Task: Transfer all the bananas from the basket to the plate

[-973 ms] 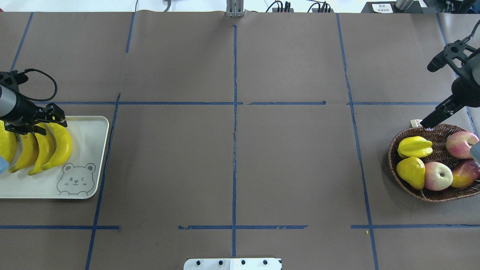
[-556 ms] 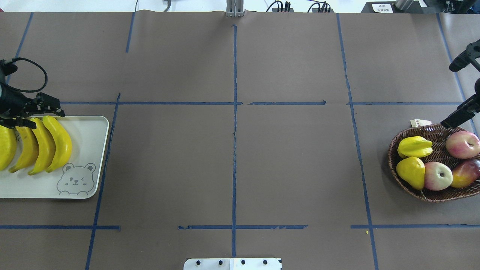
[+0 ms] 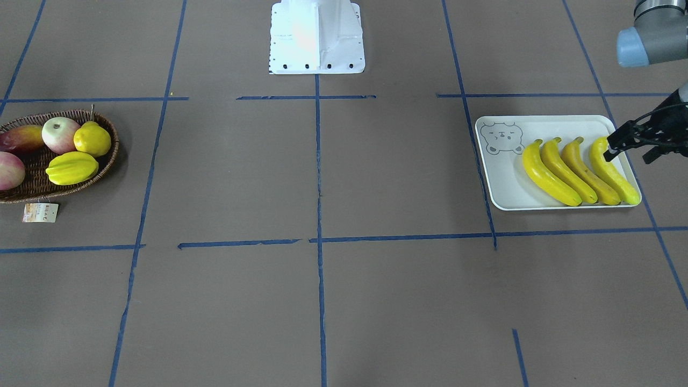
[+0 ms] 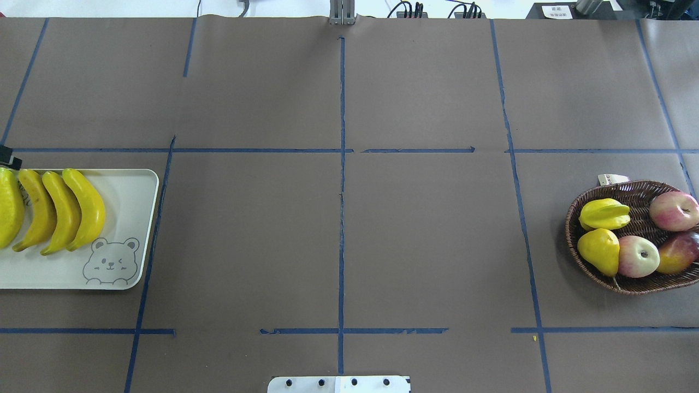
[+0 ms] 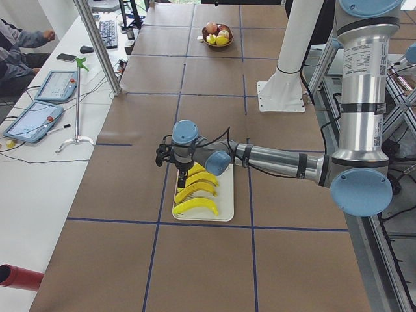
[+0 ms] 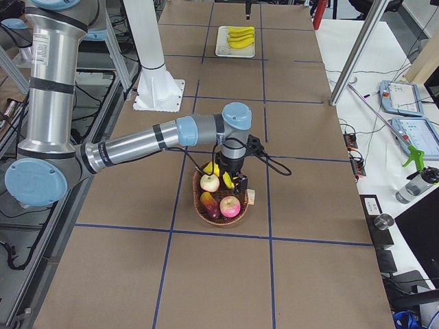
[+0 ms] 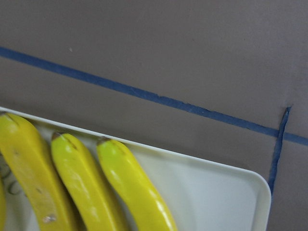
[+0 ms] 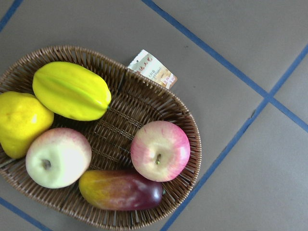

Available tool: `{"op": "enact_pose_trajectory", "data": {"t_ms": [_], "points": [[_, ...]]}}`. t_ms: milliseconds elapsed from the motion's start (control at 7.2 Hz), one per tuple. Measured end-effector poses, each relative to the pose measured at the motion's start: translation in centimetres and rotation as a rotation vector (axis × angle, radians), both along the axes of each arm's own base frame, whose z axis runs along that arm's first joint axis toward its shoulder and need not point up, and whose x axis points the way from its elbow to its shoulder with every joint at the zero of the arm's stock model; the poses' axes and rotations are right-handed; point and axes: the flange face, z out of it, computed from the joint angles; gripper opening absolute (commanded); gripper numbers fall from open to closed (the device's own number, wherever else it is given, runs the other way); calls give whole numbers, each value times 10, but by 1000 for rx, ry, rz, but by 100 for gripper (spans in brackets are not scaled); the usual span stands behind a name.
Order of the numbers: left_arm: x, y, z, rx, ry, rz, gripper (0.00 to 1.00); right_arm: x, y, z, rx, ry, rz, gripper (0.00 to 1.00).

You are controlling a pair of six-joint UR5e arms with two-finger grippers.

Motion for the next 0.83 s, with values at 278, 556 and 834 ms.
{"op": "enact_pose_trajectory", "data": {"t_ms": [278, 556, 834], "points": [[-63, 3, 27, 35, -81, 150, 100, 39, 14, 36, -44, -18, 42, 99], [-113, 14, 45, -20, -95, 173, 100, 63, 22, 69, -114, -20, 103, 99], [-142, 24, 59, -55, -93, 137, 100, 66, 25, 79, -203, -43, 190, 99]]}}
